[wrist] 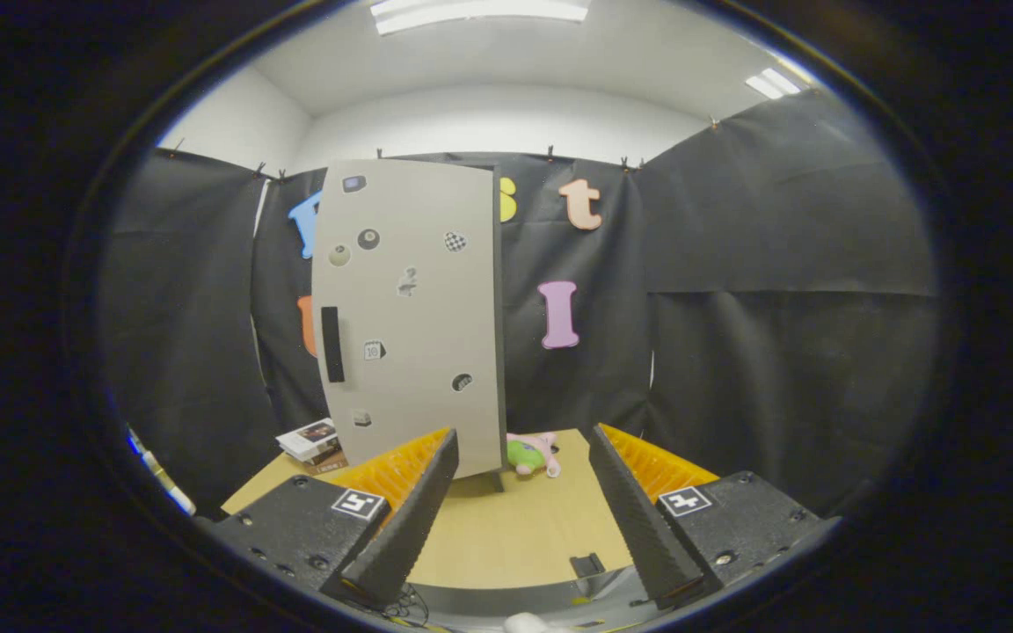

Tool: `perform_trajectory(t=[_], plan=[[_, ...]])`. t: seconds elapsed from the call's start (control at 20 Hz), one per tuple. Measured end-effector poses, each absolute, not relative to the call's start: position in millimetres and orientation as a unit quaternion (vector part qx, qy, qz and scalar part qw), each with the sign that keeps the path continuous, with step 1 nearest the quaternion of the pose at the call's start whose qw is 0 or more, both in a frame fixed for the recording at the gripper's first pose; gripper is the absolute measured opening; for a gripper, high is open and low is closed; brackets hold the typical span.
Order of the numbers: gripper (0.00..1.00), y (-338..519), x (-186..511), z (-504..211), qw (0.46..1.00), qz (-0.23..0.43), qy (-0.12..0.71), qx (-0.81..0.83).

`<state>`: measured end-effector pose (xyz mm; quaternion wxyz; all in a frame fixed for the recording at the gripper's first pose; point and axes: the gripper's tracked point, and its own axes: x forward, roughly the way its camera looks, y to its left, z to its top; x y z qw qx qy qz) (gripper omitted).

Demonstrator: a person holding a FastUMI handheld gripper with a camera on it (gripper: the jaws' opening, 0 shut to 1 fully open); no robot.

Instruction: Open the shoe cabinet door, grab the shoes and put them into the shoe cabinet, then close the shoe cabinet door.

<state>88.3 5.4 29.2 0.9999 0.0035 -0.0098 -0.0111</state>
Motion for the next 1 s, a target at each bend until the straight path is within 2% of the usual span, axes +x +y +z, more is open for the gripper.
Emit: perform_trajectory(t=[1.0], plan=[[0.98, -33.3, 88.9, 26.5, 1.000, -0.002, -0.004, 0.015]])
